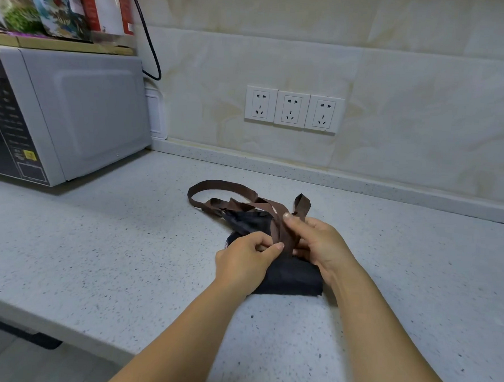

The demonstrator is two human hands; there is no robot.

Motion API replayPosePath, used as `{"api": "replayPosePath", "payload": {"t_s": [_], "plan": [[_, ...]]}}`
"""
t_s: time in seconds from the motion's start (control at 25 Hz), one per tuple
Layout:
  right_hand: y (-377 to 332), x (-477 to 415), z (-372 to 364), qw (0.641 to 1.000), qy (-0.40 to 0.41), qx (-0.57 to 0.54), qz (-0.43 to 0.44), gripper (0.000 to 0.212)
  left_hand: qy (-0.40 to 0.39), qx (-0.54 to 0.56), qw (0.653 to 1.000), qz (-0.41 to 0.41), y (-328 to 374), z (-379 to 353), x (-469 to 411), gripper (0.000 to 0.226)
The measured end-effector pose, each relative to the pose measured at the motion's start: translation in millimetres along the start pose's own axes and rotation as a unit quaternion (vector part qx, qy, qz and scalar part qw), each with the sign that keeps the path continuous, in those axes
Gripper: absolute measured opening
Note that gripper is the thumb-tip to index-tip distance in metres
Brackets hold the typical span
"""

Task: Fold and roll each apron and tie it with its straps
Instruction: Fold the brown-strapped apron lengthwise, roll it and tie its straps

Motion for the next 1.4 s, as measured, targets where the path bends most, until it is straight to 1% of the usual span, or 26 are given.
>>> {"api": "replayPosePath", "payload": {"t_s": [0.04, 0.08, 0.24, 0.4, 0.48, 0.6, 0.76, 0.92, 1.0, 1.08, 1.16, 1.28, 1.4], "plan": [[0.3, 0.6, -1.3, 1.0, 0.0, 0.018, 0.001, 0.024, 0.003, 0.004, 1.0, 0.0, 0.0, -0.2, 0.2, 0.026], [0.8, 0.3, -0.3, 1.0, 0.001, 0.01, -0.001, 0.021, 0.006, 0.002, 1.0, 0.001, -0.1, -0.3, 0.1, 0.028], [4.5, -3.4, 7.6, 0.995, -0.011, -0.091, -0.028, 0.01, 0.011, -0.035, 0.999, 0.004, -1.1, 0.5, 0.2, 0.028], [7.7, -8.7, 8.5, 0.982, -0.016, -0.178, -0.058, 0.008, 0.009, -0.026, 0.999, 0.025, -6.3, -1.4, -0.6, 0.029], [6.5, -7.5, 8.6, 0.978, -0.016, -0.2, -0.05, 0.009, 0.009, -0.029, 0.999, 0.025, -5.6, -1.7, -0.7, 0.029], [0.4, -1.8, 6.8, 0.988, -0.021, -0.155, -0.006, 0.012, 0.01, -0.041, 0.999, 0.009, -1.3, -0.2, -0.5, 0.028], [-6.5, 5.8, -1.8, 0.99, -0.069, -0.126, 0.011, 0.029, 0.002, -0.052, 0.999, -0.017, 2.5, -0.9, 1.0, 0.029], [-10.9, 10.7, -9.1, 0.996, -0.073, -0.029, 0.038, 0.026, -0.008, -0.01, 1.0, -0.01, 2.2, -2.6, 0.9, 0.033], [-13.2, 10.8, -7.1, 0.996, -0.049, -0.002, 0.068, 0.027, -0.007, -0.011, 1.0, -0.004, 1.7, -2.2, 0.4, 0.029], [-17.1, 9.7, 2.9, 0.994, 0.03, -0.002, 0.104, 0.028, -0.001, -0.002, 1.0, 0.001, -1.9, -1.3, 0.7, 0.021], [-19.1, 9.0, 15.0, 0.987, 0.105, -0.028, 0.118, 0.028, -0.002, 0.038, 0.999, 0.015, -6.6, -1.5, 1.6, 0.015], [-21.3, 11.1, 21.9, 0.981, 0.136, -0.051, 0.129, 0.028, -0.008, 0.06, 0.998, 0.024, -8.9, -2.1, 1.0, 0.012], [-22.4, 11.7, 22.6, 0.977, 0.156, -0.033, 0.143, 0.027, -0.009, 0.046, 0.999, 0.018, -5.5, -1.5, 0.9, 0.014]]}}
Point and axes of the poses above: each hand's wrist, its own x-axis away from the middle knuckle, its own z-axis out of the back of the hand, y = z × x, the point moved 6 cm from there along -x, towards the middle knuckle, and after that the axes turned 15 degrees about -z, right-handed, at the moved point
